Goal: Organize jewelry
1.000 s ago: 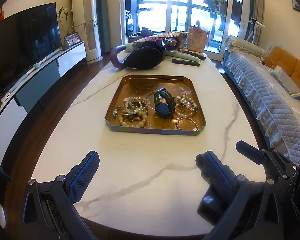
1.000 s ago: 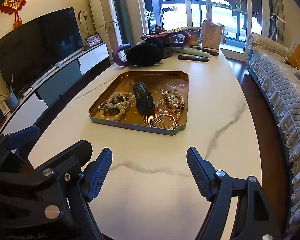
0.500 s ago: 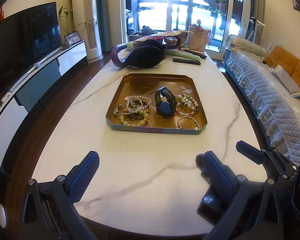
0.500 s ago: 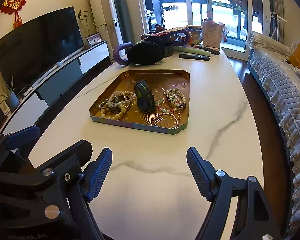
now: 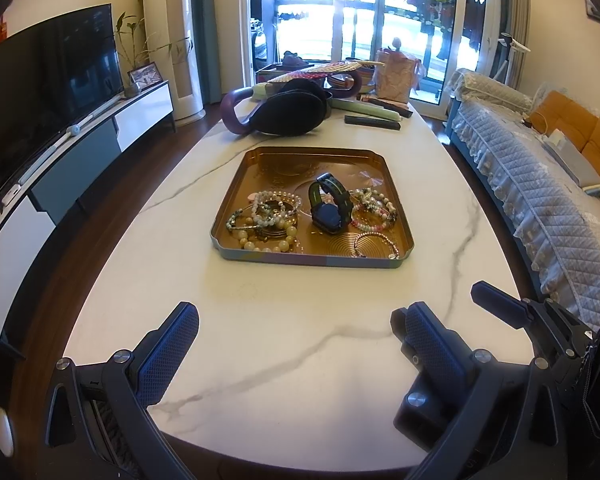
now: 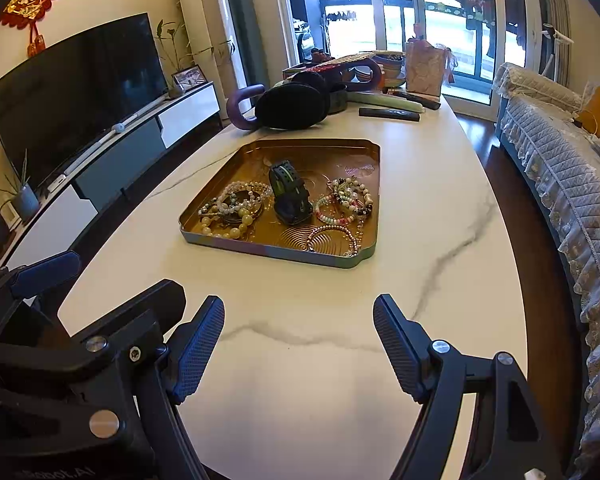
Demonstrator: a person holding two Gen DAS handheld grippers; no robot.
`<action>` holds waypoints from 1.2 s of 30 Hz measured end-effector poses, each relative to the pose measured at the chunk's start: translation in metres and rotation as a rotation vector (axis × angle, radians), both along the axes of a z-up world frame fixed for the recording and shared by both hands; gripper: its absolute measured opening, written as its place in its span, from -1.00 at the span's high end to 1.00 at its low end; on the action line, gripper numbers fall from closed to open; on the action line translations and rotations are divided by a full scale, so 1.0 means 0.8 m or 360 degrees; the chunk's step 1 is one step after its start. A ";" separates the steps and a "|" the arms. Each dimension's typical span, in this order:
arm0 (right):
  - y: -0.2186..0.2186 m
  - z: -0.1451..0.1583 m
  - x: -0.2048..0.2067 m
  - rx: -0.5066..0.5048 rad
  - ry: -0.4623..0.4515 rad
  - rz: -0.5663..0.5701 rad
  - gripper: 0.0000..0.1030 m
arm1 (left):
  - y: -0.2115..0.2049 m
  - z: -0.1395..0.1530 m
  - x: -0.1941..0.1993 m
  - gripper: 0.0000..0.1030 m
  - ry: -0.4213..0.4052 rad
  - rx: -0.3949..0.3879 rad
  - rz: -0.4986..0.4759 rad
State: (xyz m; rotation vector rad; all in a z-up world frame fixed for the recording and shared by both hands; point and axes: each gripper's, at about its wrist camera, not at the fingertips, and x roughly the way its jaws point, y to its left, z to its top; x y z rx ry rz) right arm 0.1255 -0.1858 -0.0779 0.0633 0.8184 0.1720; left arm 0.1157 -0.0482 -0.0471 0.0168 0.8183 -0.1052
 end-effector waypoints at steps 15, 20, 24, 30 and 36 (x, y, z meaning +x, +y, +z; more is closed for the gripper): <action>0.000 0.000 0.000 0.0000 0.0003 0.0002 -0.44 | 0.000 -0.001 0.000 -0.99 0.0003 0.0000 0.0002; 0.000 0.000 0.000 -0.0001 0.0002 0.0001 -0.44 | 0.000 -0.001 0.000 -0.99 0.0003 0.0000 0.0001; 0.000 0.000 0.000 0.0000 0.0003 0.0002 -0.44 | 0.000 0.000 0.000 -0.99 0.0003 0.0001 0.0001; 0.000 0.000 0.000 0.0002 0.0005 0.0002 -0.44 | 0.000 0.000 0.000 -0.99 0.0008 0.0001 0.0001; 0.002 -0.005 -0.003 0.0004 0.0005 0.0002 -0.44 | 0.001 -0.009 -0.005 -0.99 0.0011 0.0000 -0.0008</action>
